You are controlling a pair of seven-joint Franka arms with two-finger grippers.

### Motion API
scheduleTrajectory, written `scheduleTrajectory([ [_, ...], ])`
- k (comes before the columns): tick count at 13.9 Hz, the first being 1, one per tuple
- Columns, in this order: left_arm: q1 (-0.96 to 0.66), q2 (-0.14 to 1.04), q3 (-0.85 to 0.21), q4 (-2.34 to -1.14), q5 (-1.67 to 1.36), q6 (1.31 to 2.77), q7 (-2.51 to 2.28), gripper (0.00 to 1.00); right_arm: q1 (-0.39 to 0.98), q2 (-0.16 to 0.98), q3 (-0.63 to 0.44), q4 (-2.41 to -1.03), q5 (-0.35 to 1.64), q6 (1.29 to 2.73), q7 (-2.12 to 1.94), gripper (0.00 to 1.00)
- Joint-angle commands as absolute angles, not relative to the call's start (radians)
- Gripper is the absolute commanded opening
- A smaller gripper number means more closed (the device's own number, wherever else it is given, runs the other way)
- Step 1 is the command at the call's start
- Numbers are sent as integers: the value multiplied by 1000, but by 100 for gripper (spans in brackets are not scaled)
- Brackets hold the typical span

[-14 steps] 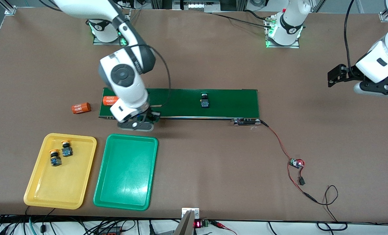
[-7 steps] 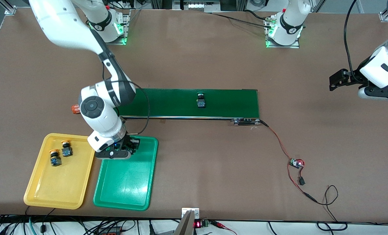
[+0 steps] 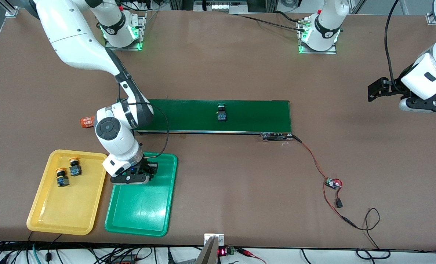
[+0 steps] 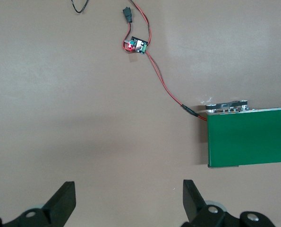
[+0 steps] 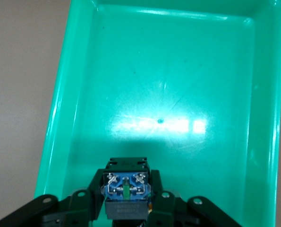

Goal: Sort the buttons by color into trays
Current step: 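Lower the button into the green tray and open the right gripper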

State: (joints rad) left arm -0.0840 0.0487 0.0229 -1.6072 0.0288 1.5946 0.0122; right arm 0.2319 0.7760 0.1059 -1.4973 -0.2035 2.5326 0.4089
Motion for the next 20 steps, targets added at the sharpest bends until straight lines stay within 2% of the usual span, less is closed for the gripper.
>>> scheduleTrajectory([
  [1,-87,41,15,-1603,28,1565,8,100,235,772,115,-1491,-207,2530,410,100],
  [4,-80,48,20,-1597,58,1559,18,100,256,736,114,-1515,-204,2519,432,100],
  [7,-87,18,0,-1594,63,1493,20,100,302,635,114,-1618,-204,2487,553,100],
  [10,-90,21,-2,-1592,63,1496,25,100,325,502,117,-1758,-204,2387,607,100],
  [13,-84,21,5,-1591,63,1515,31,100,365,402,133,-1821,-202,2260,656,100],
  [15,-81,32,5,-1597,61,1551,38,100,383,373,182,-1841,-199,2203,727,100],
  [17,-78,37,5,-1592,61,1554,83,100,382,361,237,-1861,-199,2200,806,100],
  [20,-78,32,14,-1582,61,1584,132,100,391,365,262,-1861,-199,2207,833,100],
])
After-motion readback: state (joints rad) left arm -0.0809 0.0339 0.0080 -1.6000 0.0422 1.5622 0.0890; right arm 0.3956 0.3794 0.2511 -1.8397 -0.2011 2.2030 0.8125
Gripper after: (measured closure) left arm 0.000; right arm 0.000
